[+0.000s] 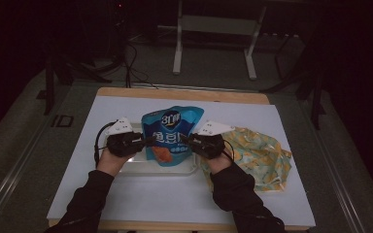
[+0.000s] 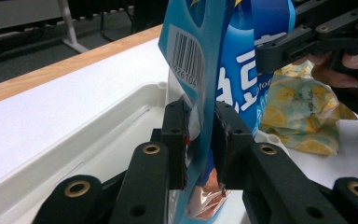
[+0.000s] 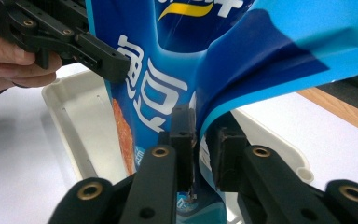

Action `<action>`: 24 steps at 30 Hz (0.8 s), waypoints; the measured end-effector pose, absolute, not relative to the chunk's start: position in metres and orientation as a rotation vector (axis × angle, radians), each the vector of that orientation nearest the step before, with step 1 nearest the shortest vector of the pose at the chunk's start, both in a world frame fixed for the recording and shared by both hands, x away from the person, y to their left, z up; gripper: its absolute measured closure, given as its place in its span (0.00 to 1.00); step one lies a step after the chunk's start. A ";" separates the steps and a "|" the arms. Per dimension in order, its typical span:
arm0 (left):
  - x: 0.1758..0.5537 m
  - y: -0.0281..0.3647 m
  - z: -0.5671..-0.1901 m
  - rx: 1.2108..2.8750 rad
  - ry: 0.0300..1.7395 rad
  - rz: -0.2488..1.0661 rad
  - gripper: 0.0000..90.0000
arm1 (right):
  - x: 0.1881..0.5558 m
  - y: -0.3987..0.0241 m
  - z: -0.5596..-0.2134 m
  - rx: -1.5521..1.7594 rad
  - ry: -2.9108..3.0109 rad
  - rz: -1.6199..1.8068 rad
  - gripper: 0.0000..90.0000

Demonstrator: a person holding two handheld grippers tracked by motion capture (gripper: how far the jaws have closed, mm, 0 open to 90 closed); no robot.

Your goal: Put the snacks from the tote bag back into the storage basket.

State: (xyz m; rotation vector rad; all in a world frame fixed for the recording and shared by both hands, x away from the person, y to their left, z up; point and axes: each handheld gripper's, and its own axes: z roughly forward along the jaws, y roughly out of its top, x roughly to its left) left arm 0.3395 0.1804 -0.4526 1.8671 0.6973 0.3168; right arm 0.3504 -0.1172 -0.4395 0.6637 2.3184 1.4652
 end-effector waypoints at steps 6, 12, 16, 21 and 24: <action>0.336 0.181 -0.452 1.864 0.712 0.303 0.72 | 0.352 -0.120 -0.439 0.678 2.327 1.470 0.73; 0.334 0.179 -0.453 1.854 0.774 0.317 0.45 | 0.354 -0.119 -0.436 0.672 2.353 1.455 0.53; 0.334 0.180 -0.453 1.847 0.785 0.288 0.29 | 0.354 -0.121 -0.435 0.676 2.372 1.480 0.44; 0.334 0.175 -0.450 1.856 0.775 0.257 0.02 | 0.357 -0.123 -0.435 0.726 2.380 1.518 0.31; 0.333 0.173 -0.451 1.865 0.767 0.252 0.02 | 0.357 -0.124 -0.435 0.740 2.379 1.529 0.24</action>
